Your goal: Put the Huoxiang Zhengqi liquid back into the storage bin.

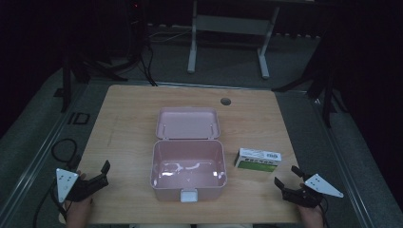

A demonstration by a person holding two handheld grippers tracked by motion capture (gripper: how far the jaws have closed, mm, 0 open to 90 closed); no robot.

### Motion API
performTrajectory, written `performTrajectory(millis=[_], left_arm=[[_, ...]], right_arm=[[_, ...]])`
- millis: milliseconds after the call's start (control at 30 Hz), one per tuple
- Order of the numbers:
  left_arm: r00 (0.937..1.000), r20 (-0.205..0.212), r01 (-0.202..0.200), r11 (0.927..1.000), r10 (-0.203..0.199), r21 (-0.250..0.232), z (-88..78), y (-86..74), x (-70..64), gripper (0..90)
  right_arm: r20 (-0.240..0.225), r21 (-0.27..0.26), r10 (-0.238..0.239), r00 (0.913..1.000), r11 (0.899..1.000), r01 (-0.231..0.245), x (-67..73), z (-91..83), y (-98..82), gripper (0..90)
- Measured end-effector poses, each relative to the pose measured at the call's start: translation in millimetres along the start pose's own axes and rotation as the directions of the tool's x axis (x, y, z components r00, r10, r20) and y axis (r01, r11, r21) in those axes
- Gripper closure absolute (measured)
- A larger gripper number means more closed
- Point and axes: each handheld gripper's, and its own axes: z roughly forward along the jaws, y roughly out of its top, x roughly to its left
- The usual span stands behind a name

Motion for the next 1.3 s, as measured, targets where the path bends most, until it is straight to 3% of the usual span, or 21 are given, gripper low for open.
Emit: performTrajectory(millis=[133,200,267,333,367,400,467,533,600,767,833,933,1000,1067,1200,1267,1300], left_arm=[[0.9992,-0.017,0.035,0.9994,-0.035,0.001,-0.6,-1.5,4.2,0.6],[0.9988,-0.032,0.038,0.9993,-0.038,0.005,-0.4,-2.2,6.0,0.6],[0.9981,-0.038,0.05,0.9987,-0.05,0.011,-0.3,-2.7,7.8,0.6],[0.9974,-0.045,0.056,0.9983,-0.056,0.014,-1.5,-3.2,9.2,0.7],[0.9974,-0.045,0.056,0.9983,-0.056,0.014,-1.5,-3.2,9.2,0.7],[0.997,-0.055,0.055,0.9984,-0.055,0.013,-2.3,-3.7,9.5,0.6],[0.9965,-0.063,0.056,0.9983,-0.055,0.018,-2.3,-4.8,9.5,0.6],[0.996,-0.068,0.059,0.9981,-0.058,0.016,-1.9,-6.7,10.0,0.6],[0.9951,-0.067,0.075,0.9969,-0.073,0.022,-1.8,-8.1,11.4,0.6],[0.9941,-0.074,0.081,0.9964,-0.079,0.024,-2.7,-10.3,13.5,0.6],[0.9947,-0.07,0.078,0.9965,-0.075,0.03,-2.4,-11.1,13.7,0.7],[0.996,-0.064,0.064,0.9974,-0.062,0.034,-1.7,-11.8,12.9,0.6],[0.9962,-0.061,0.064,0.9974,-0.061,0.033,-1.7,-12.0,12.7,0.7],[0.9964,-0.058,0.063,0.9974,-0.061,0.034,-1.9,-12.2,12.7,0.6],[0.9965,-0.055,0.064,0.9975,-0.062,0.031,-1.9,-12.2,12.8,0.6],[0.9968,-0.05,0.064,0.9975,-0.063,0.031,-2.0,-12.3,12.8,0.6],[0.9969,-0.049,0.064,0.9975,-0.062,0.03,-2.1,-12.3,12.9,0.6]], right_arm=[[0.072,0.027,0.023,0.9971,0.999,-0.025,-1.1,0.2,-0.1,12.7],[0.106,0.011,0.059,0.9926,0.998,-0.06,-3.6,-1.6,0.2,12.6],[0.137,0.042,0.104,0.9852,0.993,-0.11,-9.0,-0.3,1.6,12.7],[0.162,0.041,0.13,0.9781,0.989,-0.139,-11.6,0.5,0.0,12.7],[0.162,0.041,0.13,0.9781,0.989,-0.139,-11.6,0.5,0.0,12.7],[0.182,0.055,0.151,0.9717,0.985,-0.163,-14.5,1.7,0.3,12.6],[0.159,0.054,0.141,0.9772,0.987,-0.151,-15.4,1.6,0.2,12.3],[0.167,0.07,0.136,0.9765,0.986,-0.15,-16.6,1.6,0.3,12.1],[0.136,0.08,0.154,0.9787,0.983,-0.165,-20.4,2.1,0.5,12.1],[0.072,0.174,0.144,0.987,0.973,-0.154,-27.5,6.4,1.5,12.7],[0.037,0.194,0.125,0.9914,0.972,-0.13,-27.9,7.0,2.3,12.7],[-0.071,0.254,0.088,0.9936,0.965,-0.068,-27.9,8.7,4.8,12.8],[-0.125,0.279,0.062,0.9902,0.96,-0.025,-27.4,9.1,6.4,12.8],[-0.189,0.308,0.043,0.9811,0.951,0.018,-26.8,9.0,9.3,12.8],[-0.23,0.33,0.028,0.9727,0.943,0.051,-26.1,9.0,12.7,12.8],[-0.312,0.383,-0.022,0.95,0.912,0.147,-21.4,8.4,23.8,12.8],[-0.312,0.383,-0.022,0.95,0.912,0.147,-21.4,8.4,23.8,12.8]])
